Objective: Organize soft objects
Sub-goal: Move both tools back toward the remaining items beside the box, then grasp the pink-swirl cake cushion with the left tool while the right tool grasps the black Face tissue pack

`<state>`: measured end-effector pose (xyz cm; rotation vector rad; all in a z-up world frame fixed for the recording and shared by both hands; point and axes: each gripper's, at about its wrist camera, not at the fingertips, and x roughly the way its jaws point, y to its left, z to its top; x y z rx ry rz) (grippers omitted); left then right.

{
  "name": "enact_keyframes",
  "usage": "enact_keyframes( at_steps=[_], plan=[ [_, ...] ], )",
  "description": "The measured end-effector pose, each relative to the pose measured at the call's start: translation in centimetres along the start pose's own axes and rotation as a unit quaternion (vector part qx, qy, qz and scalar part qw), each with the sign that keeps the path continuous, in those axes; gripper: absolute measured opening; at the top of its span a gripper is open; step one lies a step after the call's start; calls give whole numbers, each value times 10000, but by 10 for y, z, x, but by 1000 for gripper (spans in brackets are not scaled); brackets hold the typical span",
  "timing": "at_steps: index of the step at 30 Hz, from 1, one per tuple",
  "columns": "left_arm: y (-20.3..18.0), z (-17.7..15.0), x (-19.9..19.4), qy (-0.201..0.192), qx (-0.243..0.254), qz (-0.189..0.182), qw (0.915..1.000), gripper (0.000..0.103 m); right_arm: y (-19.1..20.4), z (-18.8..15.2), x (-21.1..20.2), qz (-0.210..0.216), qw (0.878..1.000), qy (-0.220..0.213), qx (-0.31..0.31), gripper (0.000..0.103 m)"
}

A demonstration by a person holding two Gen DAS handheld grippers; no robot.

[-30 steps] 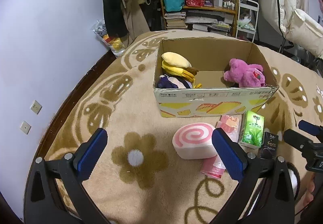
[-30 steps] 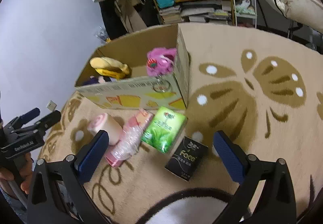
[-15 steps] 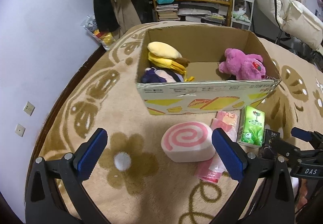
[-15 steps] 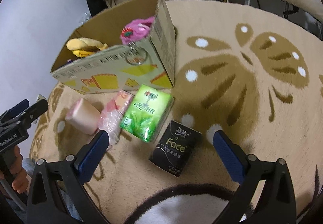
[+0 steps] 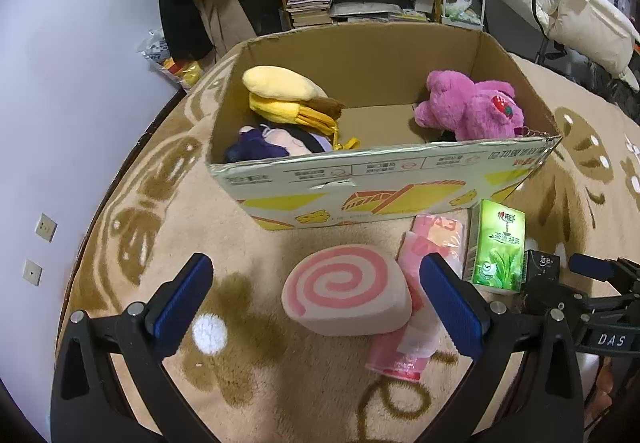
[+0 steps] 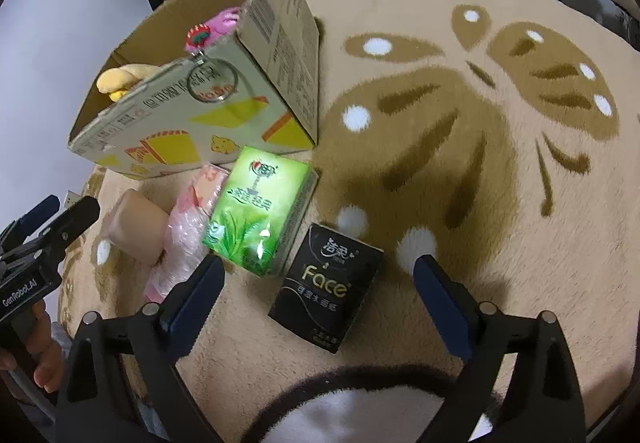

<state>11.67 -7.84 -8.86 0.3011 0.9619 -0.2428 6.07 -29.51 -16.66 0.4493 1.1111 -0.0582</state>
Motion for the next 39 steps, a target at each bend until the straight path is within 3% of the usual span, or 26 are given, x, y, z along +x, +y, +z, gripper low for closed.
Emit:
enact_keyframes(
  at_steps=[15, 21, 26, 34, 37, 39],
  plan=[
    [-9, -6, 38, 531, 151, -170, 9983, 102, 1, -5, 21, -92, 9992, 368, -85, 97],
    [-13, -11, 45, 633, 271, -96, 9976, 101, 8, -6, 28, -239, 9987, 414, -189, 91],
    [-9, -15, 52, 766, 138, -84, 9969, 96, 11, -10, 33, -433, 9977, 436, -292, 79],
    [-6, -16, 52, 716, -5, -276, 9971, 71, 11, -13, 28, -624, 9967, 401, -337, 64],
    [-5, -17, 49, 659, -18, -279, 9974, 62, 10, -13, 23, -658, 9966, 362, -332, 53],
    [0, -18, 49, 634, -58, -291, 9975, 57, 9, -12, 19, -630, 9969, 322, -337, 53]
  ],
)
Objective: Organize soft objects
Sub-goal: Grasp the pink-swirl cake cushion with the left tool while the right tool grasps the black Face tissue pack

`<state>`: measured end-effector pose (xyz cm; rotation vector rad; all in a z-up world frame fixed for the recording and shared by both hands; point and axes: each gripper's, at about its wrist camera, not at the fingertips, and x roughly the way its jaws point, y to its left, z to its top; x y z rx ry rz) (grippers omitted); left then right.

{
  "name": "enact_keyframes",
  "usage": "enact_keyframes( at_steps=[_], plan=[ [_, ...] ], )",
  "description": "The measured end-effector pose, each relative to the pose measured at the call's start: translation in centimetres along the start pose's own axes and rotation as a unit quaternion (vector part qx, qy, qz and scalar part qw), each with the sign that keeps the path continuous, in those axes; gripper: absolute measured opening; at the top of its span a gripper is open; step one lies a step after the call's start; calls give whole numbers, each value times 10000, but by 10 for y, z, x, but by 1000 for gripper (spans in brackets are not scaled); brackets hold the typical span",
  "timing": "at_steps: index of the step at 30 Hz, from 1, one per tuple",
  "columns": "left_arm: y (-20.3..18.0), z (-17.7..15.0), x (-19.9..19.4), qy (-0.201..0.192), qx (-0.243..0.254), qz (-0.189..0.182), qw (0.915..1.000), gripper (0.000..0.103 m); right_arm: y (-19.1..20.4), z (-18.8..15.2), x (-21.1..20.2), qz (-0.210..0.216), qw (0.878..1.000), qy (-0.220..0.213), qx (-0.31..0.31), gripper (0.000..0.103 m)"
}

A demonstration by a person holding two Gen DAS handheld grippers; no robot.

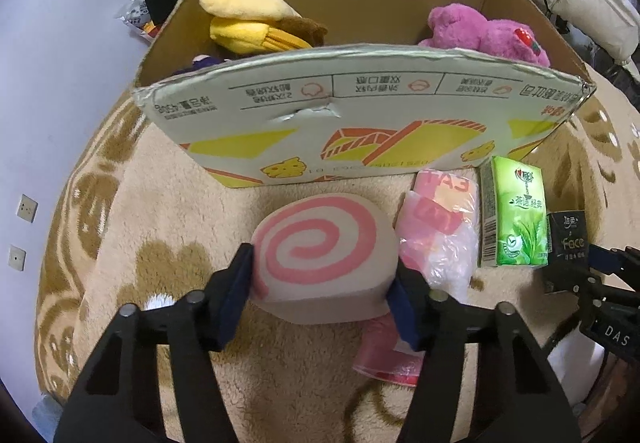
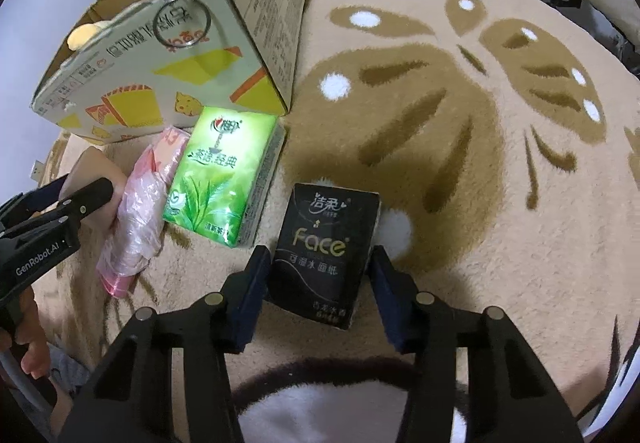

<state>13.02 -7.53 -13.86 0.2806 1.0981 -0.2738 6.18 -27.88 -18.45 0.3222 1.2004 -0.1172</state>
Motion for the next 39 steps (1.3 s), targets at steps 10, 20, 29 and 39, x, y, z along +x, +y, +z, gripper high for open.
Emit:
enact_keyframes(
  at_steps=[10, 20, 29, 39],
  plan=[
    [5, -6, -29, -288, -203, 215, 9991, 50, -5, 7, -33, 387, 9979, -496, -141, 51],
    [11, -11, -72, -854, -249, 532, 9946, 50, 1, 7, -67, 706, 9904, -1146, -309, 51],
    [18, -7, -112, -1440, -293, 689, 9867, 50, 14, 14, -101, 967, 9777, -1818, -416, 51],
    [27, 6, -127, -1804, -382, 694, 9804, 50, 27, 43, -115, 956, 9703, -2115, -679, 51]
  ],
)
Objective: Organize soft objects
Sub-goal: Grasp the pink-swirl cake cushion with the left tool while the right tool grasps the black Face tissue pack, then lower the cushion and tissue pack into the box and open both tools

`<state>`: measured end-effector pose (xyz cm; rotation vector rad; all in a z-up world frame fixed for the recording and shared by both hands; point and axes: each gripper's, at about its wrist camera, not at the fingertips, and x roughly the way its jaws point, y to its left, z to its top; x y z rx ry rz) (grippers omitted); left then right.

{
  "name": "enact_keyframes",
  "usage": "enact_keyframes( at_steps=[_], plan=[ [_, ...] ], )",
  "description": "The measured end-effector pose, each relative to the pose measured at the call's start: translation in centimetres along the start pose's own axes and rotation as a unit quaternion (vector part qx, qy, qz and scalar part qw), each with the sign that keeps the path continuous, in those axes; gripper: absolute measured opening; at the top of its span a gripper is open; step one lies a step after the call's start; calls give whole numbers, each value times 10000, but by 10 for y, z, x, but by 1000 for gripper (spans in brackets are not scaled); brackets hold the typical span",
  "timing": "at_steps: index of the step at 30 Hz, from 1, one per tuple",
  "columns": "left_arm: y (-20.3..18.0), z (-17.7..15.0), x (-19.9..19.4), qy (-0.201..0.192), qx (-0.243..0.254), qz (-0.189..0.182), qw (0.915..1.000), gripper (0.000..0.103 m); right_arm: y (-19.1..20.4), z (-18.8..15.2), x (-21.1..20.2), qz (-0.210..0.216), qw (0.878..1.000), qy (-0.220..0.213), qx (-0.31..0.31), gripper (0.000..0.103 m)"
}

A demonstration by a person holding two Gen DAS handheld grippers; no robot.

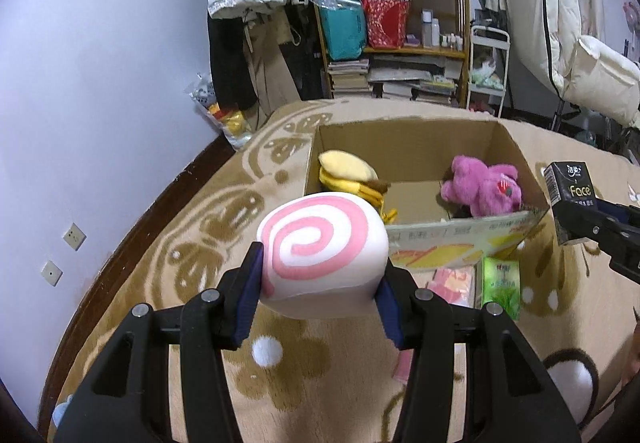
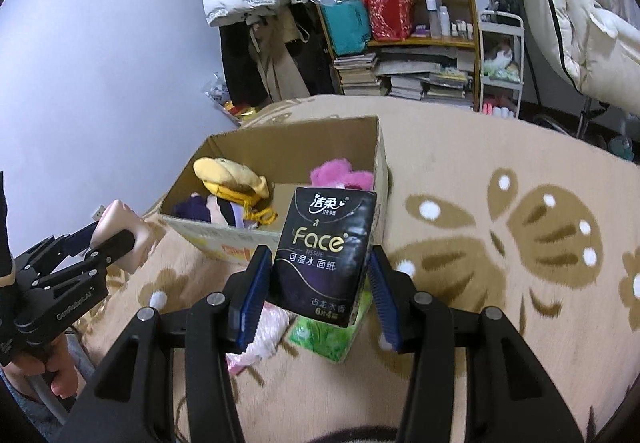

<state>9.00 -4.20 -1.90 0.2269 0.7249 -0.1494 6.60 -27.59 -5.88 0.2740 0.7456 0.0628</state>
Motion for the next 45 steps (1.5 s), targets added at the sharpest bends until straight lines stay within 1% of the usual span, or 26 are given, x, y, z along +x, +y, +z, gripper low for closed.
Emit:
enact_keyframes(
  at_steps=[8, 14, 19, 23, 29, 32, 33, 43, 44, 45],
  plan=[
    [1, 20, 8, -266, 7, 35, 9996, 50, 3, 27, 10, 50, 9997, -117, -201, 51],
    [-2, 36, 24, -403, 131, 203, 9989, 50, 3, 40, 23, 88, 9994, -133, -299, 51],
    [-2, 44, 37, -428, 79, 150, 9989, 50, 1, 48, 39, 32, 9994, -88, -331, 51],
    [-4, 50, 47, -429, 76, 124, 9990, 50, 1, 52, 50, -91, 9992, -57, -380, 52],
    [-8, 56, 65, -257, 29, -69, 9996, 51, 2, 58, 62, -175, 9989, -22, -427, 52],
    [-10, 58, 69, -267, 21, -143, 9995, 53, 5, 59, 69, -149, 9989, 19, -446, 52],
    [-12, 58, 71, -271, 44, -152, 9995, 55, 6, 58, 71, -152, 9988, 32, -454, 52],
    [-23, 54, 75, -227, 304, -66, 9993, 68, 7, 57, 79, -186, 9989, 142, -417, 53],
    [-23, 54, 74, -216, 318, -78, 9992, 69, 7, 57, 79, -199, 9989, 142, -410, 55],
    [-24, 54, 73, -208, 325, -106, 9992, 73, 7, 57, 78, -197, 9989, 145, -399, 59]
  ],
)
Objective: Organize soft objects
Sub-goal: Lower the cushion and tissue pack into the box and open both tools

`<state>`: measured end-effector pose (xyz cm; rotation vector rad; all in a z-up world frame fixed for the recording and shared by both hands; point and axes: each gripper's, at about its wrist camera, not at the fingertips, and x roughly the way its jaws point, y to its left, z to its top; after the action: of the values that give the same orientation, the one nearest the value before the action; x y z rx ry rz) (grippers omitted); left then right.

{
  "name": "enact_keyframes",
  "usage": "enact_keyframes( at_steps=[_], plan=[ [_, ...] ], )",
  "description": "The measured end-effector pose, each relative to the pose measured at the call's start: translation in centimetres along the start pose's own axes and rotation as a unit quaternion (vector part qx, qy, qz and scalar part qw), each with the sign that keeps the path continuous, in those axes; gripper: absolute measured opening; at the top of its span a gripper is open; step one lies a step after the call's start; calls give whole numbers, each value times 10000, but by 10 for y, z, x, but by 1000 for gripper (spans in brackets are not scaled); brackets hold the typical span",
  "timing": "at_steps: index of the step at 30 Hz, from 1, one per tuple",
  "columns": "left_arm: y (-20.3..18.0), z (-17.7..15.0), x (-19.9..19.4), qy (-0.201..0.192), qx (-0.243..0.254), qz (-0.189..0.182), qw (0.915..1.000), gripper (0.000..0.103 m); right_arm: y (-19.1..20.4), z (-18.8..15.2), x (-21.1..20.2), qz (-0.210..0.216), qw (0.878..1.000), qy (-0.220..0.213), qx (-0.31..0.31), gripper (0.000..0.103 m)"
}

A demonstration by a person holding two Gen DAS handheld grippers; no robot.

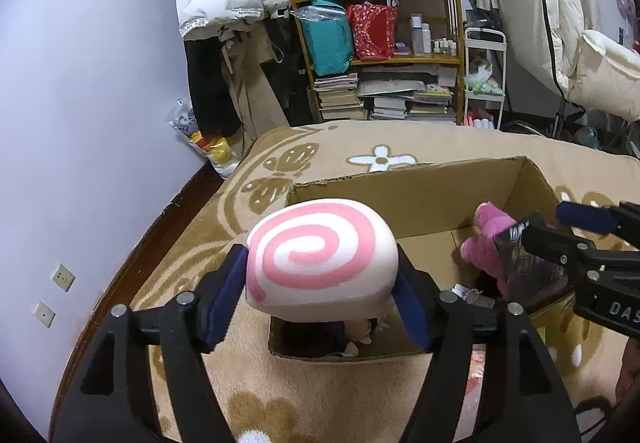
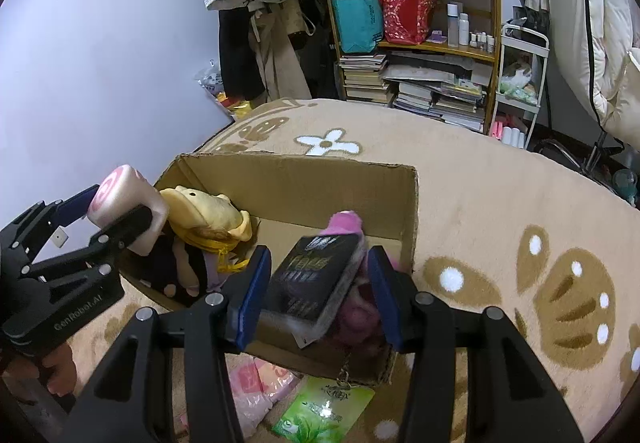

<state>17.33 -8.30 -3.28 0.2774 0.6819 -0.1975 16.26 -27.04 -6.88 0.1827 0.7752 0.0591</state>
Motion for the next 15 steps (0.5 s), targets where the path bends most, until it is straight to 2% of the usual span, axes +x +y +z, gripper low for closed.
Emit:
enact_keyframes(
  at_steps=[1, 2, 3, 7, 10, 13, 15],
  plan=[
    [0, 0, -1, -10, 2, -15, 10000, 82, -1, 0, -2, 5, 10000, 0, 19, 68],
    [0, 0, -4, -56, 5, -26, 10000, 86, -1, 0, -4, 1, 10000, -22, 32, 73],
    [0, 0, -7, -126, 3, -18, 9999, 90, 0, 0, -6, -6, 10000, -54, 41, 74],
    [-1, 1, -17, -227, 48, 72, 9997, 94, -2, -1, -17, -56, 9999, -123, 69, 91],
    [0, 0, -25, -301, 15, 139, 9994, 98, -4, -1, -26, -83, 9997, -174, 130, 94],
    [3, -1, -32, -312, -23, 175, 9994, 99, -6, -2, -33, -109, 9997, -164, 166, 103],
    [6, -2, -38, -305, -56, 209, 9993, 100, -6, -3, -39, -142, 9995, -225, 174, 103]
  ],
)
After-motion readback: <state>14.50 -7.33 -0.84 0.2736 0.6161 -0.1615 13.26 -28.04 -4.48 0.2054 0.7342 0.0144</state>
